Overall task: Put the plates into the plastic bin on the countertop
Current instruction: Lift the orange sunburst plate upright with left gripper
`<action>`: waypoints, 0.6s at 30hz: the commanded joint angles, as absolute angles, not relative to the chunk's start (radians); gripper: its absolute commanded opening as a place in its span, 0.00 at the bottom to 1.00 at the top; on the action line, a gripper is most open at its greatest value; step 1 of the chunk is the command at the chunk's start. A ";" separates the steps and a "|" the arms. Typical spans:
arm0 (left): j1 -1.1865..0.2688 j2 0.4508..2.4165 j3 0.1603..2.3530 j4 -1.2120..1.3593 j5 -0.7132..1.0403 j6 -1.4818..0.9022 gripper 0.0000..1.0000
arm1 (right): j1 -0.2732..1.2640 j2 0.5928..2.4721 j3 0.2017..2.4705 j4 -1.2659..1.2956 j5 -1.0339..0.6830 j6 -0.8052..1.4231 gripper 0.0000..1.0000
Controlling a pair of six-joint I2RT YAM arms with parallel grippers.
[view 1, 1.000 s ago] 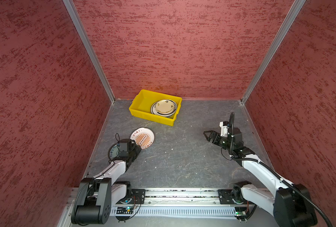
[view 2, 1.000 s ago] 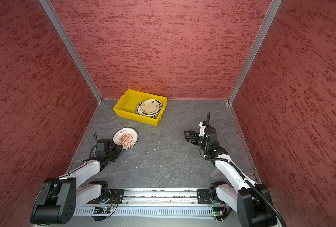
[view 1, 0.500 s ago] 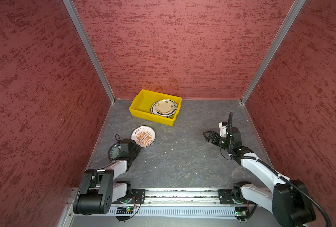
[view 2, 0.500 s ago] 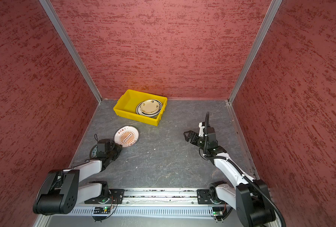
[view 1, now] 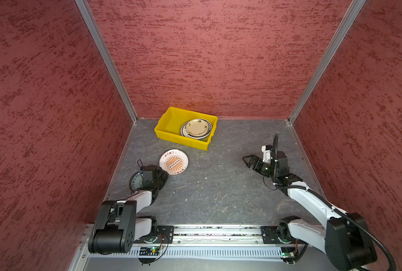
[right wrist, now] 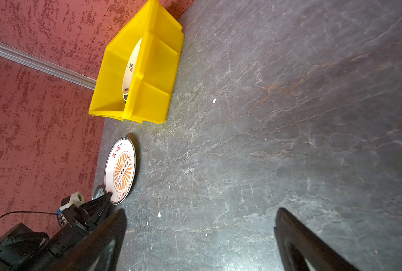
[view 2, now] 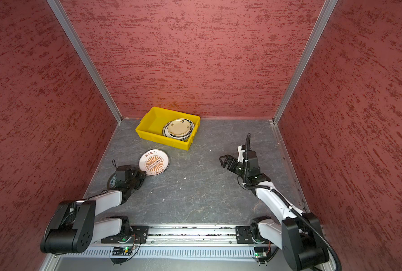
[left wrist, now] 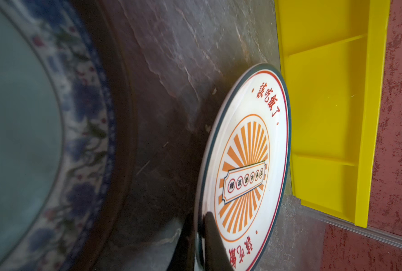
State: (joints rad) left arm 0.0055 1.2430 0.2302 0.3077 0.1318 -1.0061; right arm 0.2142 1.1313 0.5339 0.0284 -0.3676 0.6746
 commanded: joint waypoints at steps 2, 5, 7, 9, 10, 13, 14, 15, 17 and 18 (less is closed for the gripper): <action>-0.018 1.208 0.213 0.231 0.153 -0.981 0.00 | 0.212 1.162 0.577 0.110 -0.452 0.726 0.99; -0.071 1.153 0.215 0.218 0.128 -0.992 0.00 | 0.213 1.178 0.570 0.168 -0.499 0.739 0.99; -0.111 1.108 0.224 0.191 0.099 -0.999 0.00 | 0.213 1.182 0.562 0.203 -0.518 0.743 0.99; -0.154 1.066 0.236 0.163 0.072 -1.004 0.00 | 0.212 1.187 0.558 0.223 -0.531 0.747 0.99; -0.175 1.049 0.244 0.152 0.063 -1.005 0.00 | 0.213 1.193 0.558 0.225 -0.534 0.749 0.99; -0.225 1.008 0.267 0.122 0.038 -1.021 0.00 | 0.213 1.214 0.564 0.217 -0.541 0.747 0.99; -0.239 0.997 0.274 0.119 0.031 -1.031 0.00 | 0.213 1.221 0.566 0.218 -0.544 0.748 0.99; -0.250 0.989 0.279 0.124 0.026 -1.037 0.00 | 0.213 1.225 0.565 0.222 -0.550 0.754 0.99; -0.268 0.982 0.290 0.140 0.030 -1.053 0.00 | 0.213 1.232 0.564 0.233 -0.554 0.761 0.99; -0.276 0.983 0.301 0.146 0.034 -1.055 0.00 | 0.212 1.233 0.563 0.234 -0.556 0.762 0.99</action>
